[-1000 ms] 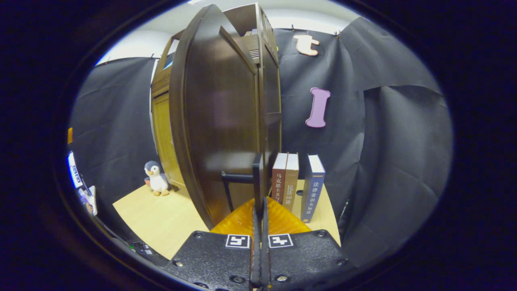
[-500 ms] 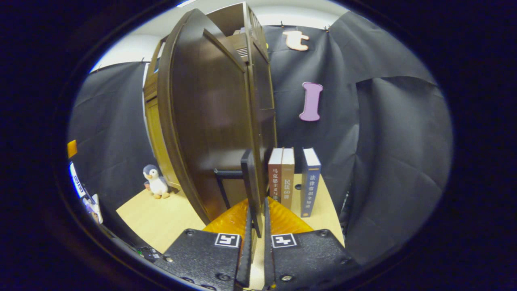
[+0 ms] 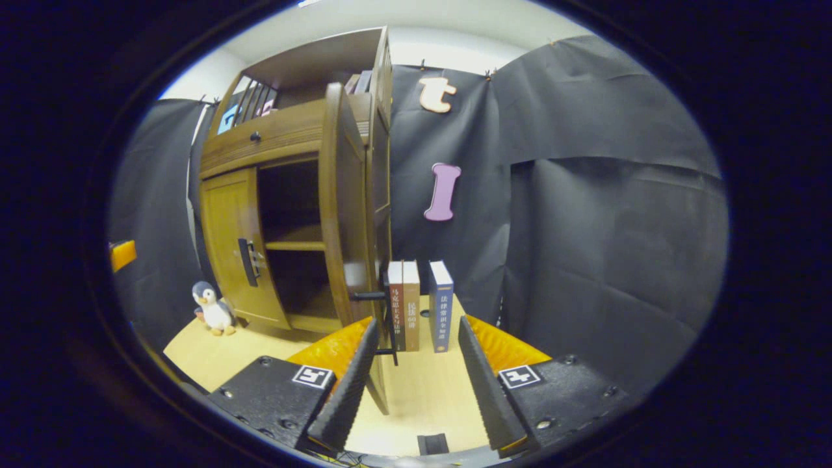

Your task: Open the right door of the double-door shoe cabinet with the right hand, and open the left door with the left hand.

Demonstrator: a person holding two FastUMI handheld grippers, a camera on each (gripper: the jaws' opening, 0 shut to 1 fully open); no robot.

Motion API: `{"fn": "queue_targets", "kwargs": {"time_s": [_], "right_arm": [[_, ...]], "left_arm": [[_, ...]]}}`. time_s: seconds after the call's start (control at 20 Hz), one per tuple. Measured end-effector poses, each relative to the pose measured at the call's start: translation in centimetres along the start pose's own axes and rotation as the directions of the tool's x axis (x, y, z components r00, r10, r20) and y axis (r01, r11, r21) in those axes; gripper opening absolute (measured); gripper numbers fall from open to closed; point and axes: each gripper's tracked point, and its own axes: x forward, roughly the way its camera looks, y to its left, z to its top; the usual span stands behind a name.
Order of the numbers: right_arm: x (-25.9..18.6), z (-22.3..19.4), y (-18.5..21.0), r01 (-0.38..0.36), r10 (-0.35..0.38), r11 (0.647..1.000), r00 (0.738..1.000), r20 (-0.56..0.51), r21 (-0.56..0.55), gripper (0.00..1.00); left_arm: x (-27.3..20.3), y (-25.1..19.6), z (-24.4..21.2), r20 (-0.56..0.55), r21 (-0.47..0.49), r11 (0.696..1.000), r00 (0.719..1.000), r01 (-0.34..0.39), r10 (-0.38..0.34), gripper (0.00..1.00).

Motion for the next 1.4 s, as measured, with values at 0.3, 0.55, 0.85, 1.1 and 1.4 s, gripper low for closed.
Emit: {"fn": "queue_targets", "kwargs": {"time_s": [0.3, 0.55, 0.85, 1.1, 1.4], "right_arm": [[-4.1, 2.2, 6.4, 0.067, -0.066, 0.998, 0.994, 0.09, -0.017, 0.99], [-4.5, 1.1, 11.8, 0.044, -0.049, 0.998, 0.996, 0.077, 0.054, 1.0], [-3.6, 1.4, 14.5, 0.016, -0.018, 0.999, 0.999, 0.04, 0.051, 1.0], [-4.2, 3.0, 15.3, 0.037, -0.038, 0.999, 0.998, 0.048, 0.031, 1.0], [-5.4, 4.0, 14.0, 0.102, -0.101, 0.995, 0.994, 0.045, -0.013, 1.0]], "left_arm": [[2.6, 2.8, -0.9, 0.012, -0.009, 0.999, 0.999, 0.05, -0.05, 0.96], [3.7, 3.5, -2.7, -0.011, -0.007, 0.996, 0.996, 0.088, -0.088, 0.96], [8.1, 2.4, -4.0, -0.009, -0.022, 0.992, 0.992, 0.122, -0.122, 0.96], [15.2, -1.4, -4.9, 0.019, -0.039, 0.985, 0.985, 0.17, -0.169, 0.96], [24.4, -4.3, -7.0, 0.025, -0.028, 0.984, 0.984, 0.177, -0.176, 0.96]]}}
